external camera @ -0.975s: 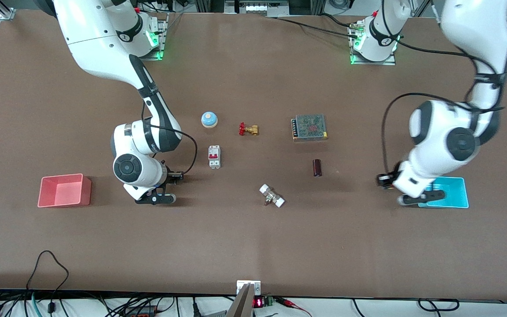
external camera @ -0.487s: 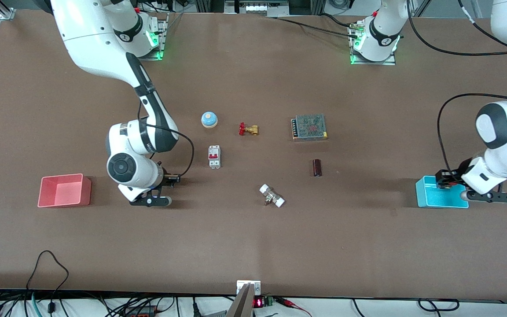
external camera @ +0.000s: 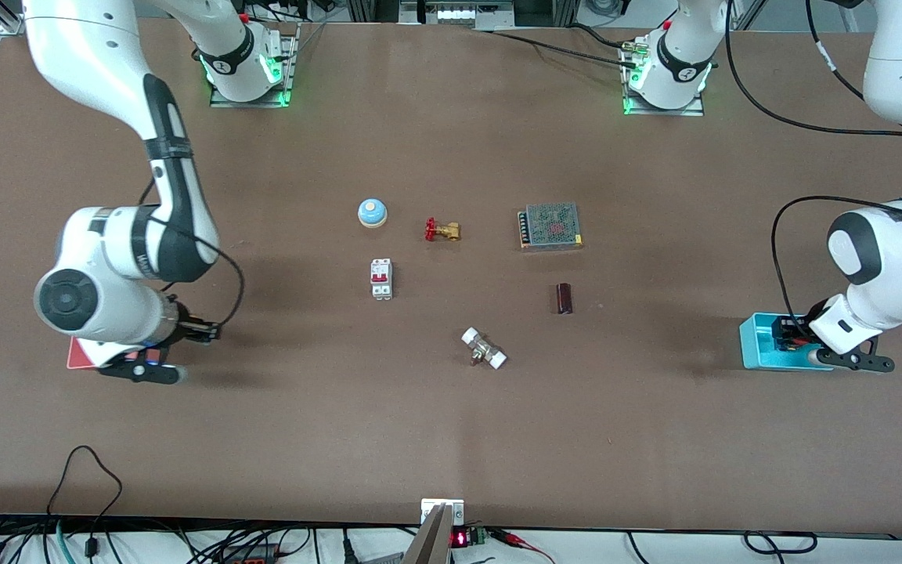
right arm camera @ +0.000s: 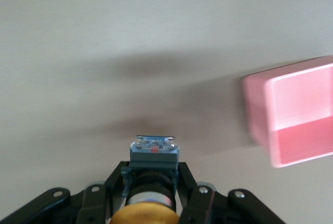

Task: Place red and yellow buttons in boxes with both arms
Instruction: 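Carry the yellow button to the pink box while the left gripper carries red, then lower and release the yellow button in the pink box while the left releases red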

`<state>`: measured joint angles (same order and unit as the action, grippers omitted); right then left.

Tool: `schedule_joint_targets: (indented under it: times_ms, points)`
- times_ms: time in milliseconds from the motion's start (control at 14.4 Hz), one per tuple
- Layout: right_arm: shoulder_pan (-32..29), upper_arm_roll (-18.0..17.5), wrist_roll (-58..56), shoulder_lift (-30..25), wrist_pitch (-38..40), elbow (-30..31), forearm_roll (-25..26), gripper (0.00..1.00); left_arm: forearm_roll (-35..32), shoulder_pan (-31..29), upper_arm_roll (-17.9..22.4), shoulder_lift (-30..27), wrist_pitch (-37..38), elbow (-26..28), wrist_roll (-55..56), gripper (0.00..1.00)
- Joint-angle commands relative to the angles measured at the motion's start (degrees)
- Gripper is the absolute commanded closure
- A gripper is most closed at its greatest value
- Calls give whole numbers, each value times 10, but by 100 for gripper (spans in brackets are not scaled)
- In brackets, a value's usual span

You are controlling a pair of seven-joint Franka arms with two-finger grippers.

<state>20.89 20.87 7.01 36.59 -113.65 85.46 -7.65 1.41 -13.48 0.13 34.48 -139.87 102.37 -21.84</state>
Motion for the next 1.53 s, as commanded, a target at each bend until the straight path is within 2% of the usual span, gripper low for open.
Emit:
schedule_joint_targets:
  times_ms: [0, 278, 627, 696, 766, 835, 905, 1184, 1253, 1462]
  points:
    - [-53, 2, -77, 3, 5, -2, -6, 71, 1, -11, -7, 16, 0, -16, -19, 99]
    - [-124, 1, -191, 23, -16, -3, -5, 71, 29, -13, -9, 27, -8, -16, -19, 99]
    - [-138, 1, -229, 38, -30, -2, -6, 71, 40, -13, -11, 38, -7, -35, -20, 97]
    - [-139, 1, -230, 45, -43, -2, -7, 71, 40, -13, -11, 38, -7, -36, -21, 78]
    - [-140, 1, -231, 51, -56, -2, -8, 71, 40, -13, -11, 39, -7, -39, -21, 53]
    - [-143, 1, -236, 56, -65, -2, -8, 71, 39, -13, -11, 41, -7, -40, -22, 11]
    - [-145, 0, -247, 60, -67, -2, -8, 71, 40, -13, -10, 41, -7, -40, -28, 2]
    - [-147, 0, -259, 74, -86, -1, -9, 71, 40, -16, -10, 37, 16, -57, -27, 0]
    - [-148, -1, -268, 78, -87, -1, -10, 71, 40, -16, -11, 34, 53, -77, -25, 0]
    - [-151, -2, -271, 89, -106, 1, -13, 70, 41, -16, -8, 32, 220, -181, -18, 0]
